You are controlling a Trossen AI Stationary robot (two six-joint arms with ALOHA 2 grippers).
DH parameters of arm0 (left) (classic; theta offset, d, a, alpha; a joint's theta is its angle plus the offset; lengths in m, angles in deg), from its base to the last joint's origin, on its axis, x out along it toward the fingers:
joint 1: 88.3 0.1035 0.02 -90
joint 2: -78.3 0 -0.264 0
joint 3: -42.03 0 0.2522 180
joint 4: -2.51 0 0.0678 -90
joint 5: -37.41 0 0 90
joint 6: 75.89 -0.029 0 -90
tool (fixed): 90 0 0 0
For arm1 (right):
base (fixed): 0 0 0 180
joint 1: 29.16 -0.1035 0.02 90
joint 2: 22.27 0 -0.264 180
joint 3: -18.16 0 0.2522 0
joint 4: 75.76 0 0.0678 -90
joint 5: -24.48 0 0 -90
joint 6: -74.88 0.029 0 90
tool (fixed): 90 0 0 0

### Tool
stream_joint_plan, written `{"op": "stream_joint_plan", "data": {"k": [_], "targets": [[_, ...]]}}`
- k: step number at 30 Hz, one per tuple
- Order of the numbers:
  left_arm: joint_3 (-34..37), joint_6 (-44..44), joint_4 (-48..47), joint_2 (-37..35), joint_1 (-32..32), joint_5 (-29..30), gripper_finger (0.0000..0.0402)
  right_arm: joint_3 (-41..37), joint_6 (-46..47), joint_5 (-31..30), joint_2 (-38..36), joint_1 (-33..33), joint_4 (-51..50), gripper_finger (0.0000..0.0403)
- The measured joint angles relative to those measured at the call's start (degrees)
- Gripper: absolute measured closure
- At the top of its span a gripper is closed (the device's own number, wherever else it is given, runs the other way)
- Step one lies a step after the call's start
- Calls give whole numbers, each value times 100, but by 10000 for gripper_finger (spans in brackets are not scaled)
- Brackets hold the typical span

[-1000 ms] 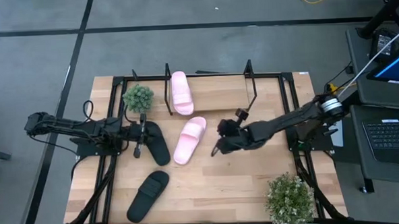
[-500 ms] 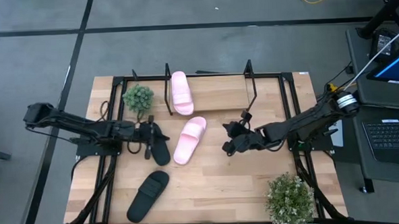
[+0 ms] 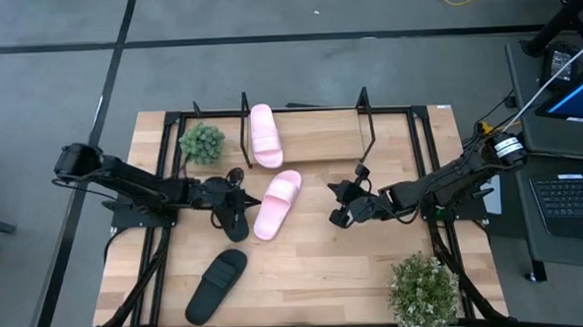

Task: Pick and place slides into the shelf
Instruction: Put the pink slides on the shelf

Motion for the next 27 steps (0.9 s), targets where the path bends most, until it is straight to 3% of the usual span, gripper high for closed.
{"op": "stream_joint_plan", "data": {"k": [4,9,23,27], "targets": [[-352,-328,-18,582,-2,79,401,-154,-316,20,0,0,524,403],[-741,-670,-219,1026,-2,806,401,-157,-464,26,2,0,559,400],[-1051,-930,-684,1116,-301,1034,398,-158,-690,30,-68,-9,554,398],[-1051,-930,-724,1116,-354,1309,370,-158,-912,480,-278,-7,541,399]]}}
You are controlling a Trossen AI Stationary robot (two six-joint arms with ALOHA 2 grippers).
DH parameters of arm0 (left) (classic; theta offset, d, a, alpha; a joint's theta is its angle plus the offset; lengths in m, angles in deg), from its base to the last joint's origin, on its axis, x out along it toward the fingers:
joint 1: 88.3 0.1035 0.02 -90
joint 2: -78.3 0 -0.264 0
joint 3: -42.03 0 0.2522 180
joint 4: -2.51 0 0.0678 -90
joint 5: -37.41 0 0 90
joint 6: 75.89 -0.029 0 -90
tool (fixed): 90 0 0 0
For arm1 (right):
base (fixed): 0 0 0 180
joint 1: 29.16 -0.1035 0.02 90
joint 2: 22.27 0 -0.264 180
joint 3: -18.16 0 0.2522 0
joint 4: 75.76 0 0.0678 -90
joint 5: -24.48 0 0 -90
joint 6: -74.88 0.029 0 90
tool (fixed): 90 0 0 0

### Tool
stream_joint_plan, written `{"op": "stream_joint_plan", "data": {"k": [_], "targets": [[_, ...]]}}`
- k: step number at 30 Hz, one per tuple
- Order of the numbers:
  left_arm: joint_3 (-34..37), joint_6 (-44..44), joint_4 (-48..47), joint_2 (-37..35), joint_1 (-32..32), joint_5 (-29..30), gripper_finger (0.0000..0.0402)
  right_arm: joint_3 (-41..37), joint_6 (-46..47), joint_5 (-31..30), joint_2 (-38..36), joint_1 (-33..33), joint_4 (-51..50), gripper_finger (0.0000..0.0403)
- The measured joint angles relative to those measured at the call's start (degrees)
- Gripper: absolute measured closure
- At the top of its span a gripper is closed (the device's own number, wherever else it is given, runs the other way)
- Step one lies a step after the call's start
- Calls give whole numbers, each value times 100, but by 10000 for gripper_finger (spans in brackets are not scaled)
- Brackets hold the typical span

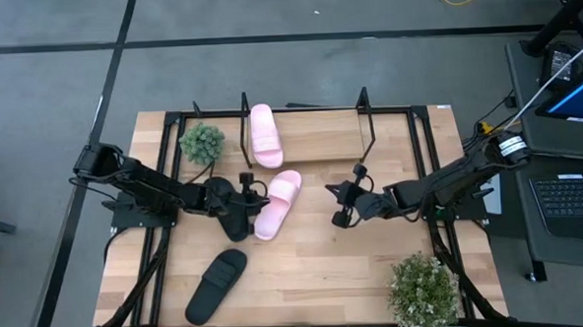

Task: Pick and place slides into the shelf
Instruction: Put the pink slides on the shelf

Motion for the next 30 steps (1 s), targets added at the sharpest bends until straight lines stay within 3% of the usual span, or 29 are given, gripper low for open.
{"op": "stream_joint_plan", "data": {"k": [9,17,27,30], "targets": [[0,-11,22,0,91,335,296,-2,-358,1242,-207,11,-114,400],[0,-9,20,0,159,213,277,-23,-444,2293,-207,178,295,401],[0,-314,22,0,159,127,277,-1753,-278,2371,-286,181,3485,402],[0,-307,20,0,159,125,277,-2026,-421,2475,-550,181,3934,401]]}}
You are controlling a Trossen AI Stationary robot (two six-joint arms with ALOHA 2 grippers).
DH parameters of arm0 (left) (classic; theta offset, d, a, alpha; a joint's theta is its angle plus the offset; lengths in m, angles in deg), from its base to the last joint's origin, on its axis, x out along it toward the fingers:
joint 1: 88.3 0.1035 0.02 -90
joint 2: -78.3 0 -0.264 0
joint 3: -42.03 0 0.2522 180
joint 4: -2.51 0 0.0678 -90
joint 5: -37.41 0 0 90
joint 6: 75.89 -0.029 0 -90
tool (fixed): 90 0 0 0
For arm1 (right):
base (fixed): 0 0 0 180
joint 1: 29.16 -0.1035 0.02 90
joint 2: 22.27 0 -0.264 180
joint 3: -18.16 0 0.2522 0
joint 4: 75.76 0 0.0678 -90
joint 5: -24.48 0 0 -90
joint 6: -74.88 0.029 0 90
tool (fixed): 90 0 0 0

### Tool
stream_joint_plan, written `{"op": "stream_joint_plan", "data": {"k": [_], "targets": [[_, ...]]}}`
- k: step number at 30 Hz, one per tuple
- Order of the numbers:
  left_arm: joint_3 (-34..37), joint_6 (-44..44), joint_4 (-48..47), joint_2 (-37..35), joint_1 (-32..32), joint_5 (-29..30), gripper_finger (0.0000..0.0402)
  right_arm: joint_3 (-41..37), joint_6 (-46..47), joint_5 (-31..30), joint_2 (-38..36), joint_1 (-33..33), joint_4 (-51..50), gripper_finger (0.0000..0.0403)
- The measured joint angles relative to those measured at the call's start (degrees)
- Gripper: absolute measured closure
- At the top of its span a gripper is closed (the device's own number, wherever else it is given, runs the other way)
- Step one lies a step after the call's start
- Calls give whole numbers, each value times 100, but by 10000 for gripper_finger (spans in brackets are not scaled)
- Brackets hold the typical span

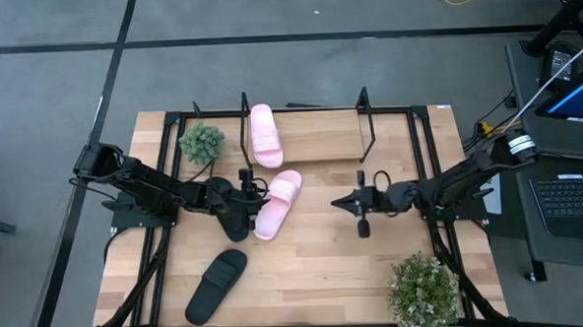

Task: Pick and place slides into the shelf
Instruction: Put the pink slides on the shelf

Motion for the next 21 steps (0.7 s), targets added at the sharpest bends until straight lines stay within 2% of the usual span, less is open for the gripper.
{"op": "stream_joint_plan", "data": {"k": [6,12,17,21], "targets": [[4,-91,-84,42,39,-10,277,-129,-5,77,-376,0,-129,397],[2,-407,79,381,61,-86,277,-129,-23,79,-396,0,-181,396],[2,-456,410,735,104,528,277,-129,-20,79,-396,0,-190,394],[2,-447,467,833,162,571,277,-129,-18,79,-396,0,-190,394]]}}
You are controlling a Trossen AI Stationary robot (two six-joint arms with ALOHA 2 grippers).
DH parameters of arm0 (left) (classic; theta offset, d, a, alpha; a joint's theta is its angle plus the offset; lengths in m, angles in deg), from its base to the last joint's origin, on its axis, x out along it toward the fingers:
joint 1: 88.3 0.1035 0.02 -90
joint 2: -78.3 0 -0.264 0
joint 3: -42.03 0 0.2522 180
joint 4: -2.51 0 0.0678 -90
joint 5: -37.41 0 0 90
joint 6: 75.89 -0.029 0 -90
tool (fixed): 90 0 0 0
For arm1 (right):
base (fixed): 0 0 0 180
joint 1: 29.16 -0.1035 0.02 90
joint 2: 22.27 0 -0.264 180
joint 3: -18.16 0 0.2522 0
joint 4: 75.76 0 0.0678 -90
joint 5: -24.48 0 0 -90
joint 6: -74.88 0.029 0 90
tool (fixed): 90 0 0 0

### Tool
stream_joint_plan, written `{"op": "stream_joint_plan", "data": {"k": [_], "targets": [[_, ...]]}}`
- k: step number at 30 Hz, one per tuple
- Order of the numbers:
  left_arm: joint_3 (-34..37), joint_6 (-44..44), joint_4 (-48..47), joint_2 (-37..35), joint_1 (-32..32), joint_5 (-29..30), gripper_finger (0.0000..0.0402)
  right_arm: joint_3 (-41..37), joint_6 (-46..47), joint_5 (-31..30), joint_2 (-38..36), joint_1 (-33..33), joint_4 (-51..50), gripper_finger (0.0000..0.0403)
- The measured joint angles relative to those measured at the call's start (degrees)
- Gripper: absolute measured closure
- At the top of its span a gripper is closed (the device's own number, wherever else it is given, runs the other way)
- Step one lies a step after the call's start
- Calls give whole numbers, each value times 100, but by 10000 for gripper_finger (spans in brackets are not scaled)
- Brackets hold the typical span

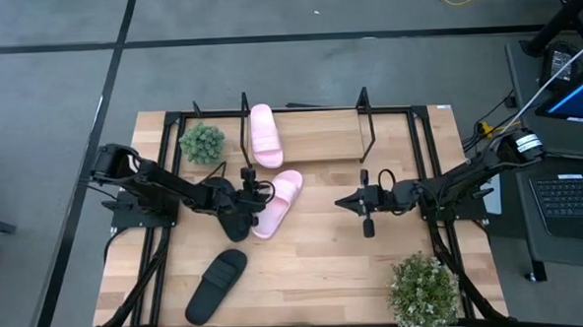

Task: Pick and place slides into the shelf
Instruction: Put the pink slides on the shelf

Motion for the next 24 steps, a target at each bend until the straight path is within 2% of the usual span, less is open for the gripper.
{"op": "stream_joint_plan", "data": {"k": [7,16,24], "targets": [[0,-2,40,19,-48,7,294,-1,-4,0,0,0,0,394],[0,46,69,19,-52,19,391,0,-8,0,0,0,-11,393],[0,51,497,19,-133,-165,396,0,9,0,0,0,-11,393]]}}
